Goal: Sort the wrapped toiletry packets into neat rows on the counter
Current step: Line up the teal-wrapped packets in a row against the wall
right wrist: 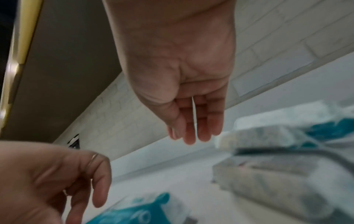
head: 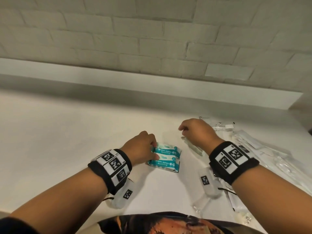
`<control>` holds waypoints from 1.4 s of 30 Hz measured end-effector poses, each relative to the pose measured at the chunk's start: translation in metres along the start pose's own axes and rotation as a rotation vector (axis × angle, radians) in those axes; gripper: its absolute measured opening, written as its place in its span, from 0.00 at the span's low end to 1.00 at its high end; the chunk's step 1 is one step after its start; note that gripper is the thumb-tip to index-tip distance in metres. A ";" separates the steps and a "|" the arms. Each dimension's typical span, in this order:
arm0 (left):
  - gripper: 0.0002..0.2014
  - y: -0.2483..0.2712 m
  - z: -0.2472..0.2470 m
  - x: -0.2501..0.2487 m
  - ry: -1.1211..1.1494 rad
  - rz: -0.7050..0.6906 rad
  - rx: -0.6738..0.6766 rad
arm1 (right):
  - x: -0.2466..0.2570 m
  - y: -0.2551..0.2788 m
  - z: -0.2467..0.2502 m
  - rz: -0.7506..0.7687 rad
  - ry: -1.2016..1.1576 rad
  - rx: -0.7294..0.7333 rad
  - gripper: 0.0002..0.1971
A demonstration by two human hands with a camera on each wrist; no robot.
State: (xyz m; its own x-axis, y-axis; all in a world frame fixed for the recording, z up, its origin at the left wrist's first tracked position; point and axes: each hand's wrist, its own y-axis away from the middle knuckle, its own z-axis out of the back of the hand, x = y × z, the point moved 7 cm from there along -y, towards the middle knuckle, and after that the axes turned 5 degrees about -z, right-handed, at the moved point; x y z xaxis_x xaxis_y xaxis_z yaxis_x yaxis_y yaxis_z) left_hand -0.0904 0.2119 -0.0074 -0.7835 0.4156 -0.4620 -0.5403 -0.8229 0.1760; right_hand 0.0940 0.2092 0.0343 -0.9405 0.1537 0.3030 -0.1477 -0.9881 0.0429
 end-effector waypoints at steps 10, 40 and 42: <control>0.20 -0.011 -0.009 -0.014 -0.052 -0.056 0.103 | -0.047 0.004 -0.028 -0.183 0.324 0.134 0.36; 0.22 -0.001 -0.006 -0.016 -0.046 -0.043 0.043 | -0.006 -0.016 -0.016 -0.019 -0.011 0.213 0.16; 0.21 -0.003 -0.004 -0.021 -0.076 -0.077 0.054 | -0.032 -0.018 0.001 -0.097 -0.010 0.094 0.13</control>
State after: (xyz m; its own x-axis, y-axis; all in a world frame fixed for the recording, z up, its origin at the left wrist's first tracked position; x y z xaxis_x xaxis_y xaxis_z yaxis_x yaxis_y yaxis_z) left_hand -0.0708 0.2042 -0.0021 -0.7590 0.5063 -0.4094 -0.6138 -0.7662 0.1904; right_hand 0.1274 0.2224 0.0251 -0.9199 0.2492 0.3029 -0.2081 -0.9647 0.1616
